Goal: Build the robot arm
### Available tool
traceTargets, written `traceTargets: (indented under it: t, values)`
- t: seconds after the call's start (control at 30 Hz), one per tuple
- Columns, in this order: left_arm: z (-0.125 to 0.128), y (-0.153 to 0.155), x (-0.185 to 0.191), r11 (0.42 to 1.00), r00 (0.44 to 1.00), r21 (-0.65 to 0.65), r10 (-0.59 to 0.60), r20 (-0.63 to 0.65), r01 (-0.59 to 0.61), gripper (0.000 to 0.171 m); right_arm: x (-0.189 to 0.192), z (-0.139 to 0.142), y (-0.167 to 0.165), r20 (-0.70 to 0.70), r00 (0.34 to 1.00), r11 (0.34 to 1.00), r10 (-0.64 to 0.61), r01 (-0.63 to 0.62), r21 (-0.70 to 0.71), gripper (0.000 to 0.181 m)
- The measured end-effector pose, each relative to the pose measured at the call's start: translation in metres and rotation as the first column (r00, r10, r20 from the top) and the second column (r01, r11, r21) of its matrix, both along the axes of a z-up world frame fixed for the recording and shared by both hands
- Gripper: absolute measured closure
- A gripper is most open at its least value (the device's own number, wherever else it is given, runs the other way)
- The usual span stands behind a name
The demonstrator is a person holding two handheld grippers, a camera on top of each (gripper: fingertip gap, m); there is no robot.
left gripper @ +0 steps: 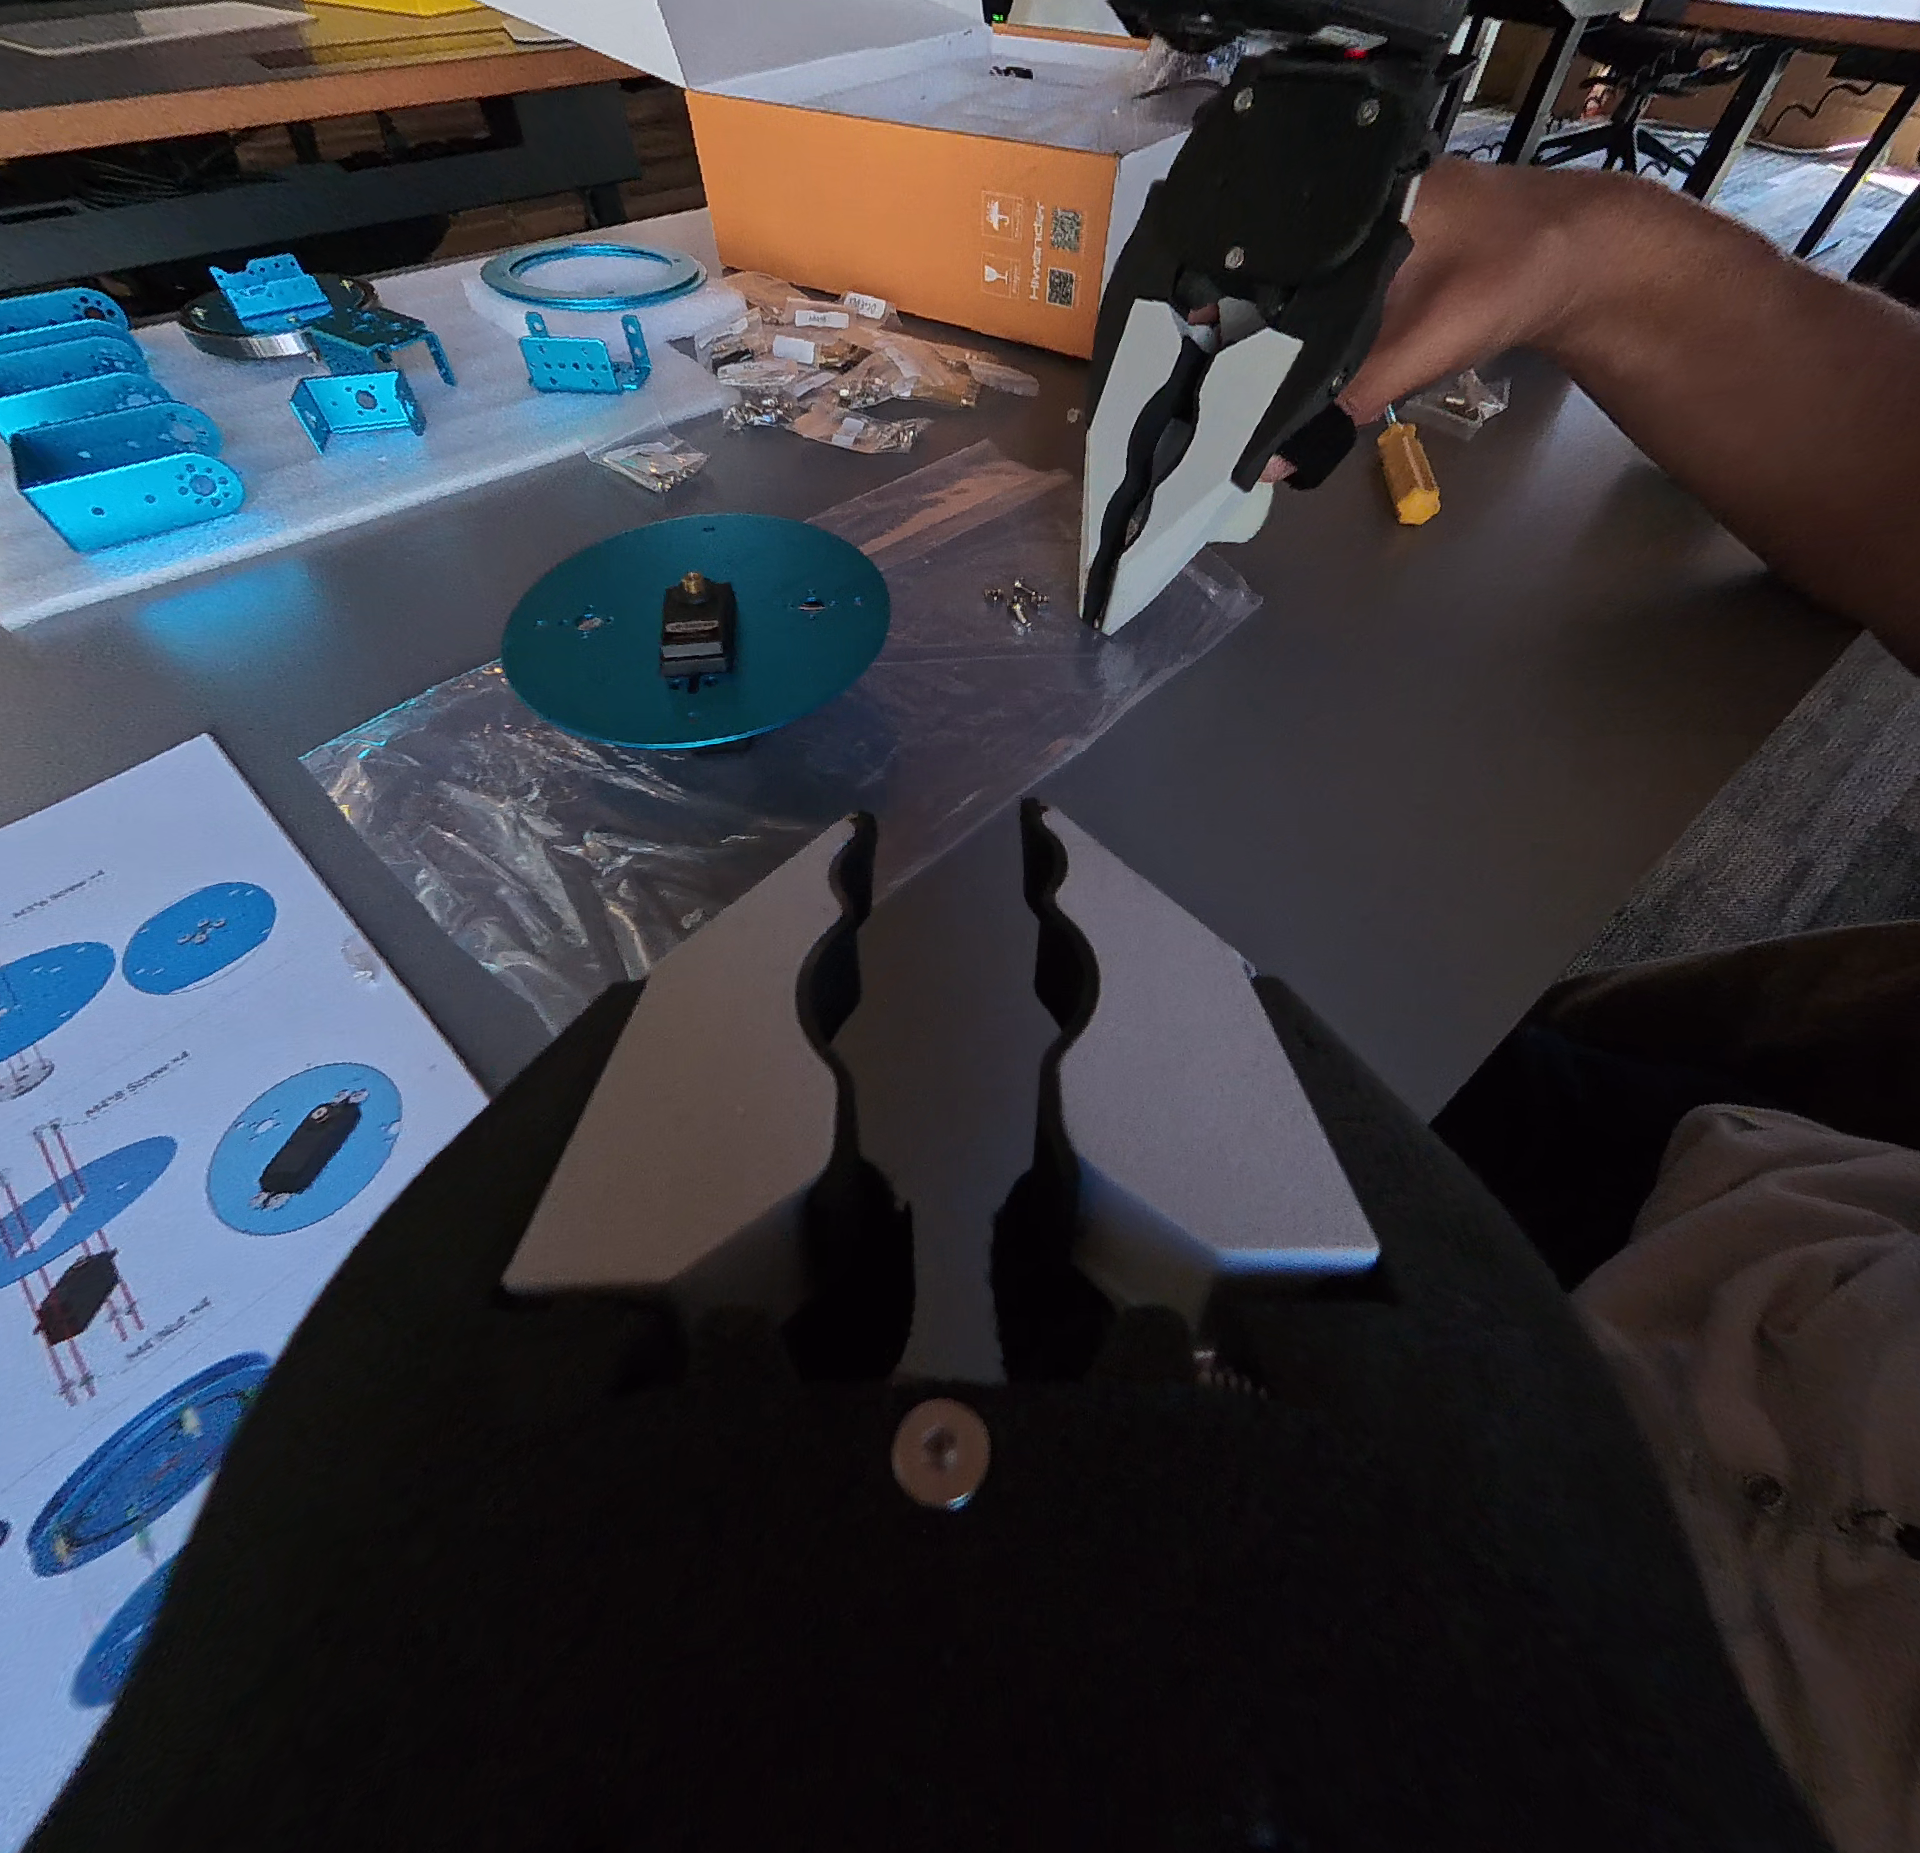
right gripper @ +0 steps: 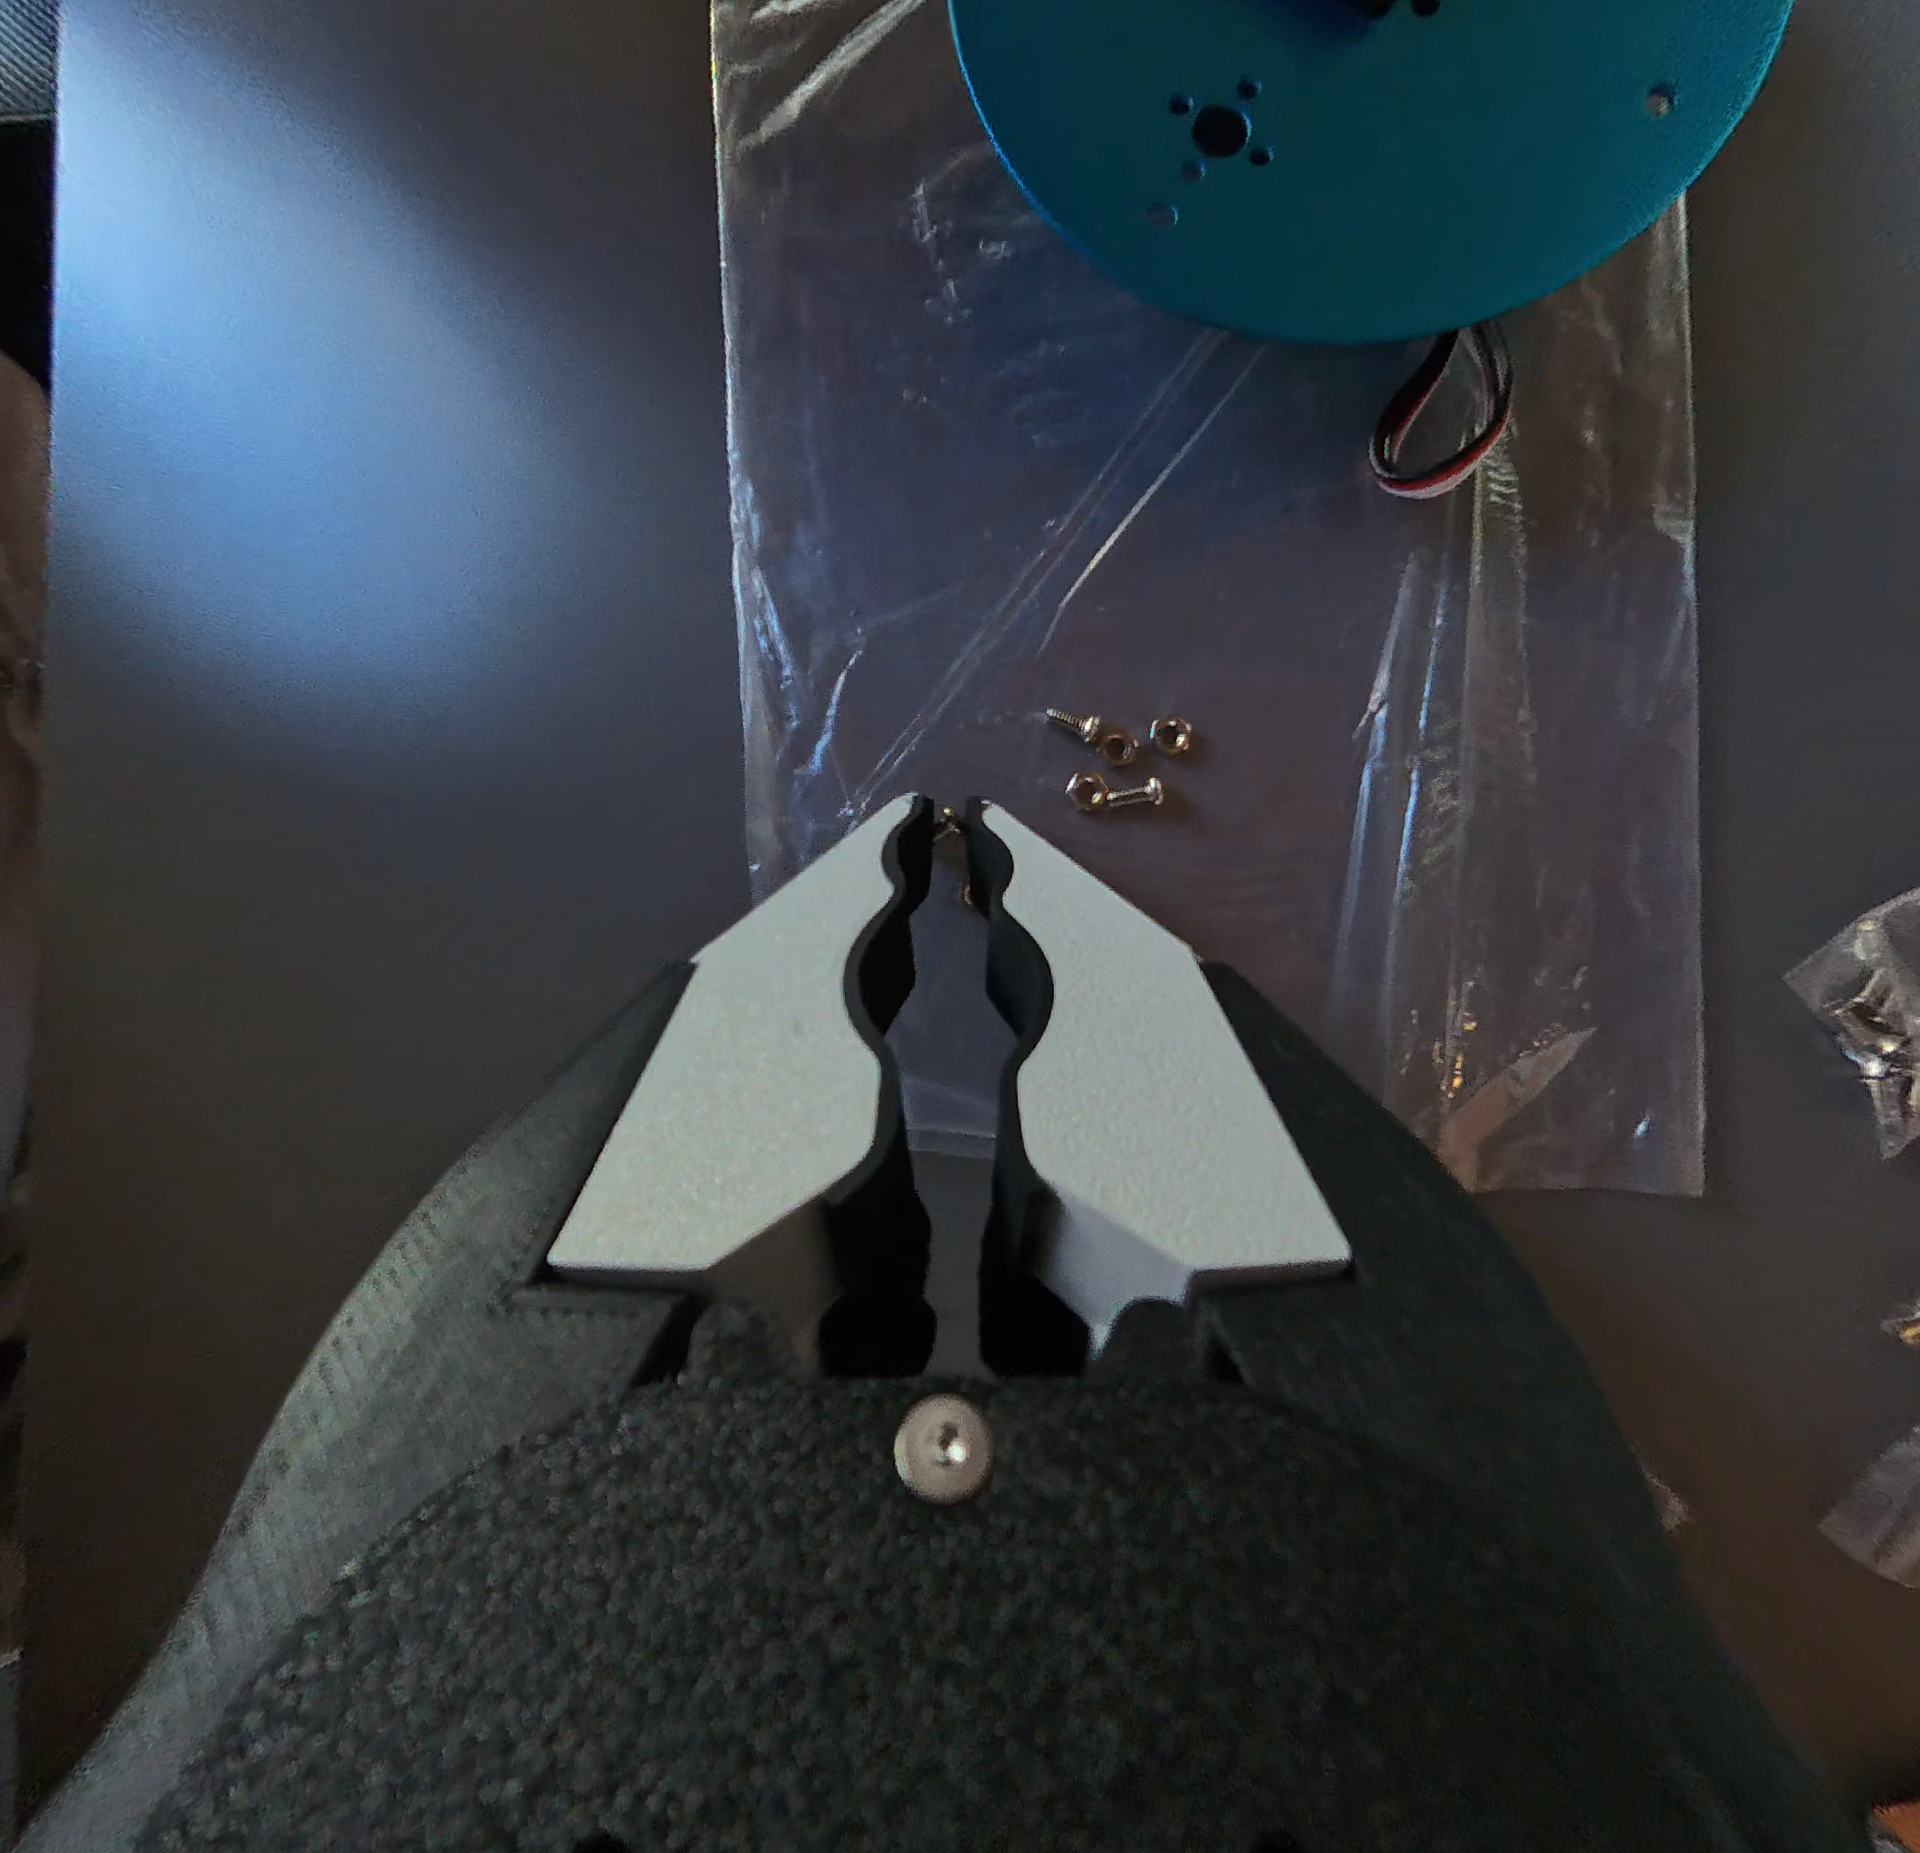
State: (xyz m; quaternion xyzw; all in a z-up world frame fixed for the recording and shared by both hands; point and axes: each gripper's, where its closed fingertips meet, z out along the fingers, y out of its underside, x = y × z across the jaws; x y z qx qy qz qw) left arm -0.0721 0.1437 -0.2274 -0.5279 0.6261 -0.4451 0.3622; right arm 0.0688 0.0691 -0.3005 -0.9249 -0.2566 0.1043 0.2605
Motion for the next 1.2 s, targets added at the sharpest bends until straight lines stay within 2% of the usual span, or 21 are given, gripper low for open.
traceTargets:
  t: [0.07, 0.13, 0.23, 0.33, 0.47, 0.53, 0.7, 0.93, 1.07, 1.2]
  values:
    - [-0.005, -0.005, 0.004, 1.0, 1.0, -0.016, -0.006, -0.009, 0.006, 0.144, 0.0, 0.001, 0.002, 0.023, 1.0, 1.0, 0.004, -0.004, 0.011, 0.177]
    - [-0.009, -0.009, 0.01, 0.999, 1.0, -0.033, -0.001, -0.017, 0.0, 0.144, -0.003, 0.007, 0.008, -0.014, 1.0, 0.998, -0.005, 0.006, 0.057, 0.178]
    - [-0.014, -0.022, 0.022, 0.997, 1.0, -0.081, -0.002, -0.008, 0.002, 0.144, -0.02, 0.031, 0.025, -0.196, 0.98, 0.985, -0.012, 0.045, 0.166, 0.179]
    - [-0.007, -0.037, 0.036, 0.981, 1.0, -0.195, -0.001, 0.021, 0.005, 0.147, -0.046, 0.064, 0.048, -0.421, 0.907, 0.945, 0.009, 0.13, 0.299, 0.181]
    - [0.011, -0.029, 0.051, 0.978, 0.992, -0.195, 0.086, 0.087, -0.068, 0.146, -0.075, 0.1, 0.065, -0.556, 0.828, 0.887, 0.078, 0.197, 0.418, 0.181]
    - [0.016, -0.029, 0.054, 0.979, 0.991, -0.195, 0.087, 0.106, -0.065, 0.146, -0.083, 0.106, 0.069, -0.502, 0.86, 0.849, 0.088, 0.199, 0.489, 0.181]
    - [0.025, -0.022, 0.052, 0.979, 0.981, -0.188, 0.105, 0.166, -0.073, 0.154, -0.094, 0.106, 0.066, -0.3, 0.948, 0.788, 0.105, 0.105, 0.606, 0.181]
    - [0.024, -0.023, 0.051, 0.997, 0.98, -0.027, 0.077, 0.182, -0.074, 0.166, -0.098, 0.104, 0.063, -0.175, 0.977, 0.763, 0.123, 0.02, 0.646, 0.181]
    - [0.024, -0.023, 0.05, 0.98, 0.975, 0.167, 0.072, 0.212, -0.109, 0.168, -0.098, 0.104, 0.062, -0.209, 0.97, 0.768, 0.126, 0.038, 0.639, 0.18]
    - [0.02, -0.022, 0.048, 0.956, 0.978, 0.276, 0.045, 0.203, -0.101, 0.169, -0.1, 0.102, 0.061, -0.374, 0.917, 0.829, 0.14, 0.097, 0.55, 0.18]
